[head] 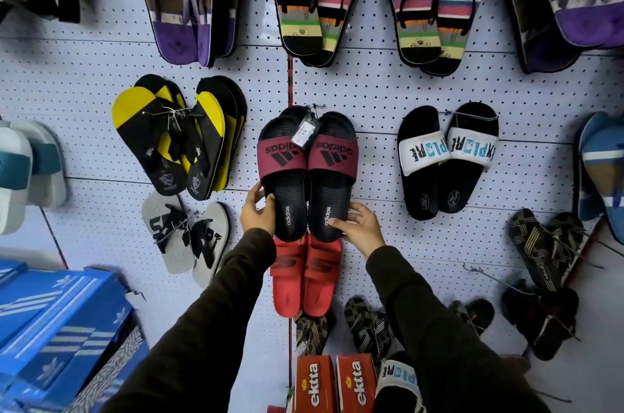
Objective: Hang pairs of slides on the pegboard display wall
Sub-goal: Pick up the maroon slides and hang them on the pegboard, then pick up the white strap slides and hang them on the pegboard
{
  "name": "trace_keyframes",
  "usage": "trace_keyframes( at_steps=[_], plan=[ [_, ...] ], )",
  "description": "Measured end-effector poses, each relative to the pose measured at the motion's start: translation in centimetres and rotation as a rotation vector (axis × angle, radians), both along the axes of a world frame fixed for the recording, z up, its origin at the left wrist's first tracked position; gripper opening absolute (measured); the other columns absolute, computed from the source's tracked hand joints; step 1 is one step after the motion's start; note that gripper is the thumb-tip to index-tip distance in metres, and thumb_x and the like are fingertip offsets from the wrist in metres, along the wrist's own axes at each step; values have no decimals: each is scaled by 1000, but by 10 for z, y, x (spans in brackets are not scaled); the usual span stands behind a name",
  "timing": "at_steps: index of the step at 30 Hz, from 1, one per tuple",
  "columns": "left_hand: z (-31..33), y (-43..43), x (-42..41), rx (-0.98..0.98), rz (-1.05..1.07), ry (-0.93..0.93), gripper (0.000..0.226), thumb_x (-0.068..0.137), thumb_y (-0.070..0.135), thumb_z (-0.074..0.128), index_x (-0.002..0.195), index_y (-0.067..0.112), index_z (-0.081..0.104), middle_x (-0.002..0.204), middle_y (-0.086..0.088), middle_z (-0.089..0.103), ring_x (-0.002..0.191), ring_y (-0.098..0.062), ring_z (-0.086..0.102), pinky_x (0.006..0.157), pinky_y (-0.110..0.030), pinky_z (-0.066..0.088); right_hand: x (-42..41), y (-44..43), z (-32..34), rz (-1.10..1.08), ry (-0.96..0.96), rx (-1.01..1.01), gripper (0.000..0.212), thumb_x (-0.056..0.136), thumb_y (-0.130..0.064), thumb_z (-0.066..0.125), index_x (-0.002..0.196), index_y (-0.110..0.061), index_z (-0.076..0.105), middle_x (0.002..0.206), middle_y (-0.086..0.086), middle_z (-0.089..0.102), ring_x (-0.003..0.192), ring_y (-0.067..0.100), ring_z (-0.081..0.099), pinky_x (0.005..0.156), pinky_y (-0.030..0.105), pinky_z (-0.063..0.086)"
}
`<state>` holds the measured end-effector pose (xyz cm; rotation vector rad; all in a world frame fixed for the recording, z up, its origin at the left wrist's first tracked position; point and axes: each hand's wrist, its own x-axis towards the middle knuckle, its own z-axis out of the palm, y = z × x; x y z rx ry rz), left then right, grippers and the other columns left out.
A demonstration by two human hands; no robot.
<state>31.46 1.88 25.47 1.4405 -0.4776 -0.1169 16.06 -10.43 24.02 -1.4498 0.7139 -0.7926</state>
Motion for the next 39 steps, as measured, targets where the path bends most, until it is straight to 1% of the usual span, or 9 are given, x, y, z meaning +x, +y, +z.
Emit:
trace_keyframes(
  at_steps=[5, 8, 12, 15, 20, 26, 30, 36, 39],
  plan=[
    [-33, 7, -21, -61, -46, 148, 50, 88, 25, 61, 136, 21, 47, 129, 2, 56, 95, -13, 59, 100, -40, 51, -18, 11, -26, 56, 54, 32, 54, 81, -14, 78, 129, -14, 53, 107, 4, 69, 98, 25, 70, 86, 39, 57],
    [-72, 10, -44, -16, -30, 235, 51, 85, 33, 65, 133, 24, 48, 124, 5, 56, 97, -15, 61, 101, -50, 49, -36, 13, -57, 89, 125, 48, 56, 78, -14, 80, 128, -13, 55, 117, 8, 69, 106, 25, 69, 83, 37, 60],
    [-130, 12, -90, 135, -83, 331, 34, 87, 30, 63, 120, 21, 58, 114, -4, 61, 95, -25, 64, 90, -46, 56, -70, 13, -115, 94, 298, 81, 52, 74, -7, 82, 121, -13, 61, 126, 14, 68, 115, 29, 65, 95, 48, 57],
    [-183, 11, -120, 316, -166, 358, 17, 82, 33, 67, 99, 33, 66, 108, -8, 69, 100, -31, 67, 90, -48, 56, -105, 14, -159, 57, 393, 127, 54, 74, 3, 79, 125, -4, 60, 129, 22, 64, 114, 29, 64, 82, 35, 56],
    [-230, 13, -173, 516, -306, 375, 24, 91, 25, 58, 111, 14, 65, 108, -7, 65, 96, -20, 58, 76, -23, 50, -177, 17, -229, -113, 617, 278, 59, 73, -3, 80, 128, -4, 58, 116, 12, 62, 105, 26, 61, 86, 35, 52],
    [-274, -1, -220, 837, -551, 473, 53, 97, 44, 38, 142, 15, 43, 150, -12, 42, 139, -28, 39, 114, -36, 29, -249, 24, -288, -190, 927, 499, 95, 73, -24, 81, 150, -4, 30, 151, 15, 43, 134, 36, 50, 106, 40, 47],
    [-295, -21, -244, 961, -630, 475, 56, 99, 33, 39, 149, 11, 27, 155, -11, 30, 144, -31, 29, 115, -32, 22, -270, 23, -354, -190, 893, 657, 83, 65, -36, 79, 137, -8, 51, 137, 15, 61, 121, 36, 62, 101, 49, 53],
    [-332, -31, -254, 1117, -567, 371, 58, 93, 29, 51, 144, 4, 35, 147, -24, 41, 135, -38, 42, 112, -40, 33, -265, 41, -342, -343, 579, 841, 48, 88, 8, 60, 130, -12, 48, 120, 12, 60, 104, 33, 56, 97, 59, 49],
    [-332, -30, -255, 1159, -567, 346, 51, 94, 27, 50, 138, 3, 44, 141, -22, 52, 129, -37, 50, 106, -38, 37, -278, 37, -341, -311, 574, 894, 38, 85, 5, 65, 120, -9, 55, 110, 16, 64, 89, 32, 61, 79, 53, 55]
  ],
)
